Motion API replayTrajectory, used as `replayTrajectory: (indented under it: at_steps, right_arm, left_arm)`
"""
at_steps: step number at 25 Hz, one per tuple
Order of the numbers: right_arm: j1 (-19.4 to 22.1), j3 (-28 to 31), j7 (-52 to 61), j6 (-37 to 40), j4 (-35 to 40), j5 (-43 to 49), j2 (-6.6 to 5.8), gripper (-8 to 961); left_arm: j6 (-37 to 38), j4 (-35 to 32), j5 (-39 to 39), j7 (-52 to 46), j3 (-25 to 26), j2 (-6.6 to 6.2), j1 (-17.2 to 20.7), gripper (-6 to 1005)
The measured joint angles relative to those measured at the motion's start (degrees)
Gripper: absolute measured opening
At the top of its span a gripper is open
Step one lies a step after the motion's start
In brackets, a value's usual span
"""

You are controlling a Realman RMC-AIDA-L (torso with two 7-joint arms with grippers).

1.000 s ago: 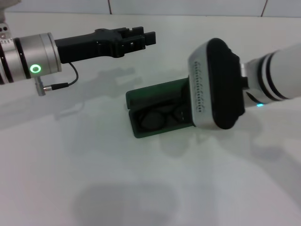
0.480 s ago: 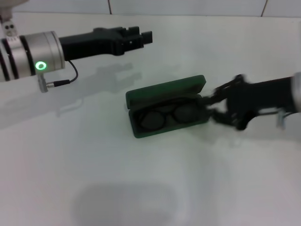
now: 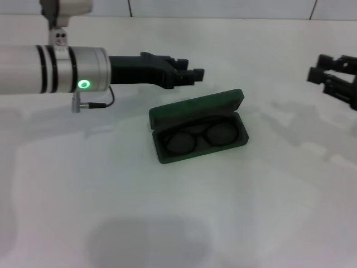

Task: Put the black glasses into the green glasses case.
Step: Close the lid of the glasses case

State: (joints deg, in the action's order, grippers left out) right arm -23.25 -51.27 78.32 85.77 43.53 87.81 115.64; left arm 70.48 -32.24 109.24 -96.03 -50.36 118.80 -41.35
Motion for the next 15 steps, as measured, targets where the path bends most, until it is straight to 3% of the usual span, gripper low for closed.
replayTrajectory:
  at_steps: [6,15]
  right_arm:
    - [0.2,2.0,-3.6,0.5,-4.0,-0.8,0.05,473]
    - [-0.2,-1.8,-4.7,1.8,-3.5,2.0,-0.23,466]
  left_arm:
    - [-0.4,-0.1,2.8,-1.1,-0.5,0.59,-1.0,600]
    - [-0.4,-0.2,1.9,-1.7,-3.4,0.69,-0.8,601]
